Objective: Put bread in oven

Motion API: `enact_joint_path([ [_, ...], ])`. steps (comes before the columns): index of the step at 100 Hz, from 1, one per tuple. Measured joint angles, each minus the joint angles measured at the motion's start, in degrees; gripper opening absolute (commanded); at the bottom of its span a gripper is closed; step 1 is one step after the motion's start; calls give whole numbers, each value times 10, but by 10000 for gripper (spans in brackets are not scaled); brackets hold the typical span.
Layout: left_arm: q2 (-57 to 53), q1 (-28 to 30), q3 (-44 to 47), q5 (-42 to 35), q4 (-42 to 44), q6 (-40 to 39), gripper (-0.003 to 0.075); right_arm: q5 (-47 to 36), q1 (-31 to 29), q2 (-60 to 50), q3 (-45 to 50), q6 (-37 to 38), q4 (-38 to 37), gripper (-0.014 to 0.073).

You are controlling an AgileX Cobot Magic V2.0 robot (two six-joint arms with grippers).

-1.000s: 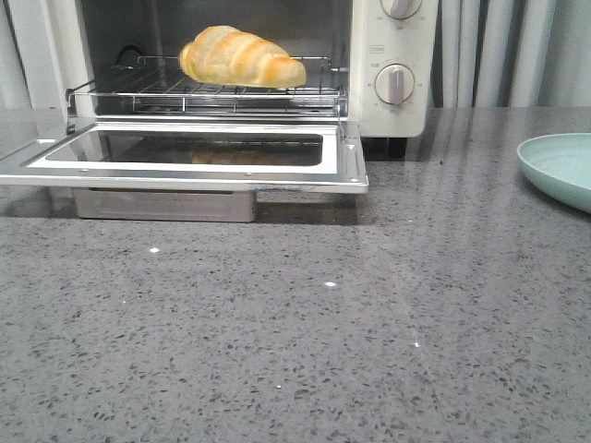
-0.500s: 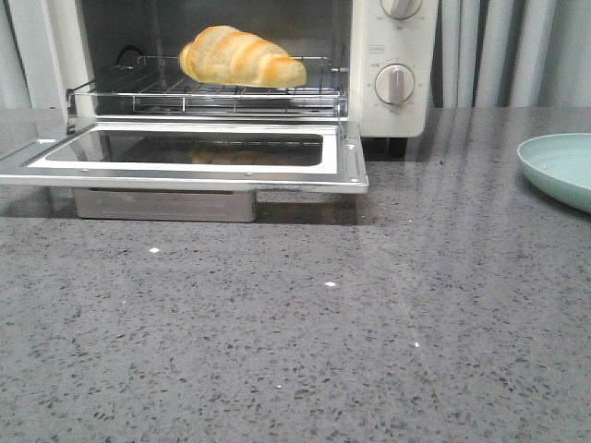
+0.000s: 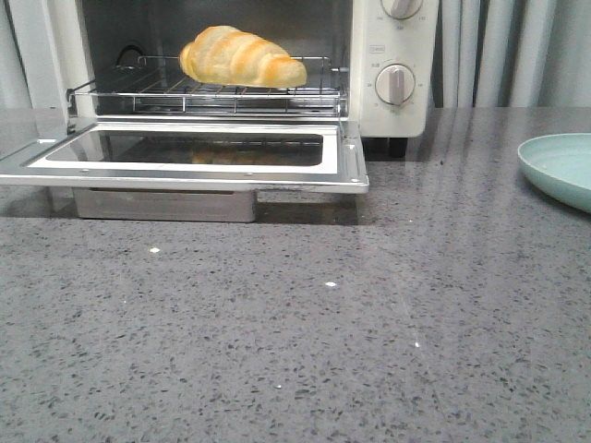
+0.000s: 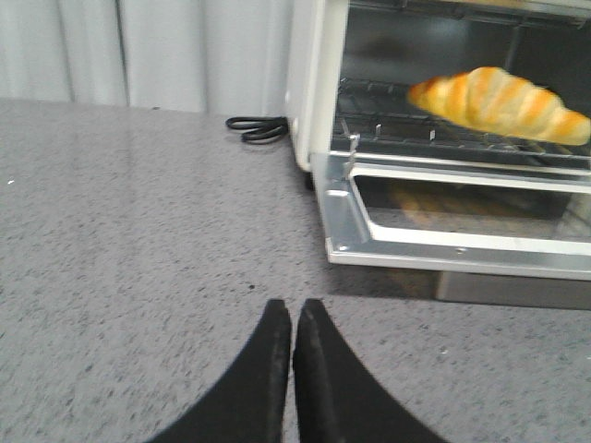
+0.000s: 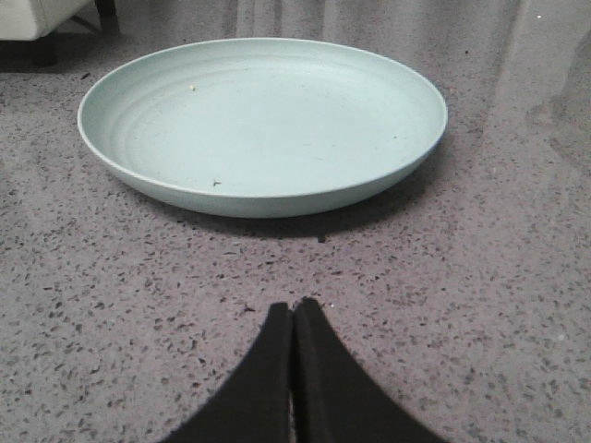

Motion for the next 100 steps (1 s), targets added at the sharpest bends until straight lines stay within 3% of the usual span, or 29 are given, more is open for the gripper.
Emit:
enact_joint_path([
  [17, 0, 48, 29, -13, -17, 0, -21, 0, 0, 0, 0, 0, 0, -74],
  [33, 0, 56, 29, -36, -20, 0, -21, 0, 0, 0, 0, 0, 0, -74],
  [63, 0, 56, 29, 28, -16, 0, -21, 0, 0, 0, 0, 0, 0, -74],
  [100, 0, 56, 29, 55, -9, 39, -21, 0, 0, 0, 0, 0, 0, -74],
])
